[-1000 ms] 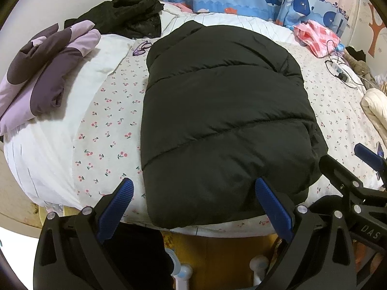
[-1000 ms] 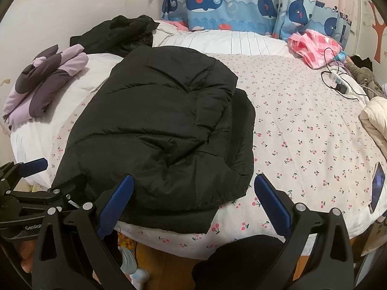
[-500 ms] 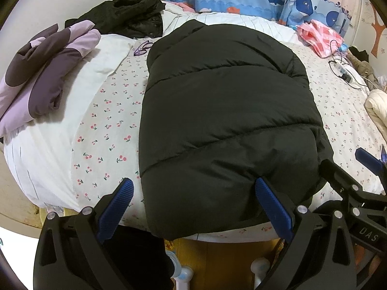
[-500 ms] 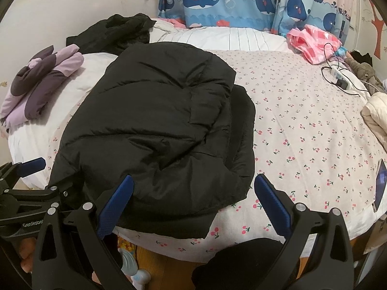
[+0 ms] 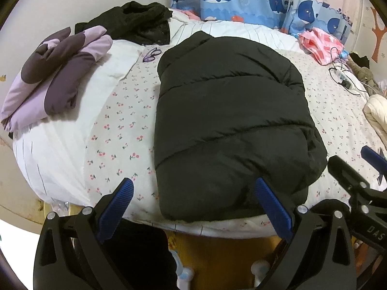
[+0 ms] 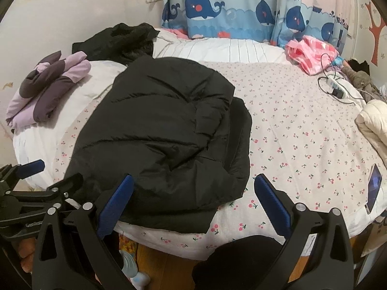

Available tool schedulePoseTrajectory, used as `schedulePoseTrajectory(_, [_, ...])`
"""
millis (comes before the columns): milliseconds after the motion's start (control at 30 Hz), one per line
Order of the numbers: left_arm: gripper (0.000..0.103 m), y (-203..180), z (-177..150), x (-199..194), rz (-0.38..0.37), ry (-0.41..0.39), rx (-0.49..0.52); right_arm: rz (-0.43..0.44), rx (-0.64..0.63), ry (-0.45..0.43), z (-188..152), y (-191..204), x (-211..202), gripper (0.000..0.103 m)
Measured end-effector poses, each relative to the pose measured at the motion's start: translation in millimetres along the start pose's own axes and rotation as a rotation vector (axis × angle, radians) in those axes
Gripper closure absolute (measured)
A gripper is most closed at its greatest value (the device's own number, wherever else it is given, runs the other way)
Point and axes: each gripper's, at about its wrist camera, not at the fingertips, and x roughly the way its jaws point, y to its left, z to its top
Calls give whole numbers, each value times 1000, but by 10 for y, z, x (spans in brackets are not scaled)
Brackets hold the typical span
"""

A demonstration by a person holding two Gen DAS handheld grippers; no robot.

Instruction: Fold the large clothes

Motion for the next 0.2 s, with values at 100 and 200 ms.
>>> schedulePoseTrajectory(100, [7,19,-41,-68,8,-7,-1,0,-10,-13,-6,44,-86,7])
schedulePoseTrajectory(200, [7,35,-75,-136,9,-16,-5,2,-19,-20,-12,91,-154,7])
